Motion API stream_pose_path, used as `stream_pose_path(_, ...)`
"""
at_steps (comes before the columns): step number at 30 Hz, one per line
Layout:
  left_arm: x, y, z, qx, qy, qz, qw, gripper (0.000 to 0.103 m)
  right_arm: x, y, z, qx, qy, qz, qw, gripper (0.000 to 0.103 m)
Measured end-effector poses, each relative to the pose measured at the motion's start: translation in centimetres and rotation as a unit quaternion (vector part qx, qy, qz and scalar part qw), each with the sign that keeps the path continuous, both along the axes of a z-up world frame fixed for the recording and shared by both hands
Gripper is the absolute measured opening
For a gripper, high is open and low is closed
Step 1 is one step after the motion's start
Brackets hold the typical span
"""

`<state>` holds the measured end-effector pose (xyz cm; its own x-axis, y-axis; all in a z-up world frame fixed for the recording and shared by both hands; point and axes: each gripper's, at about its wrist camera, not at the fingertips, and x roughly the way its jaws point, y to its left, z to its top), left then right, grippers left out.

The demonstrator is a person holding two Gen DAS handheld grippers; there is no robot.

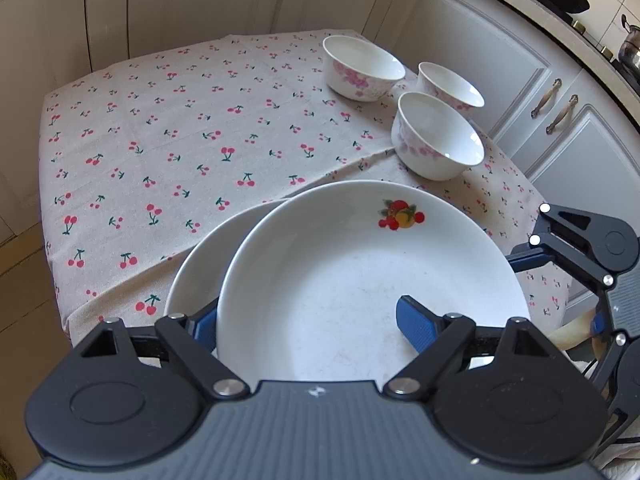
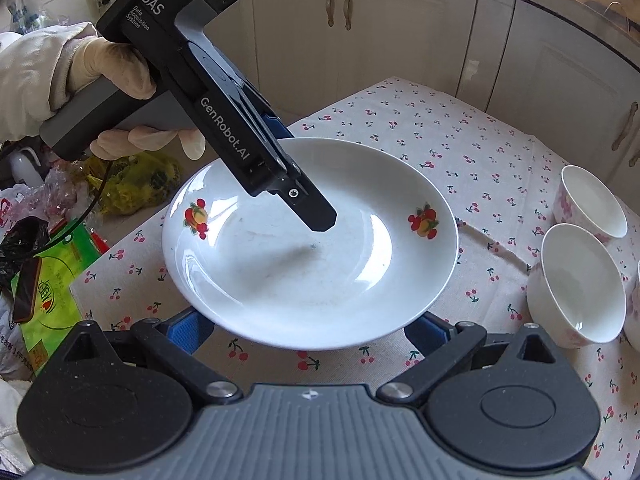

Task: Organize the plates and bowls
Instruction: 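Carry the fruit-decal plate onto the plate stack and open the left tool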

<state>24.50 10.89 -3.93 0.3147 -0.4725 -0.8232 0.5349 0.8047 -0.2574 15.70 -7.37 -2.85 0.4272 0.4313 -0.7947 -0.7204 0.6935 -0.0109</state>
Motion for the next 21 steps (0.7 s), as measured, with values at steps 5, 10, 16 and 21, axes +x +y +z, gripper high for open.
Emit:
stream_pose_path(5, 0.2, 0.2, -0.3, 0.000, 0.005, 0.005, 1.0000, 0.087, -0.3, 0.2, 0.1, -0.004, -0.004, 0.003, 1.000, 0.102)
stream_pose_path(10, 0.2, 0.1, -0.7, 0.011, 0.007, 0.005, 0.9999, 0.087, -0.4, 0.3, 0.2, -0.002, -0.003, 0.001, 1.000, 0.102)
stream_pose_path(16, 0.3, -0.2, -0.9, 0.030, 0.002, -0.003, 0.9995, 0.087, -0.5, 0.3, 0.3, -0.002, -0.004, 0.000, 1.000, 0.102)
stream_pose_path(21, 0.5, -0.9, -0.8, 0.063, -0.006, -0.011, 0.9979, 0.088, -0.6, 0.3, 0.4, 0.003, -0.004, -0.001, 1.000, 0.102)
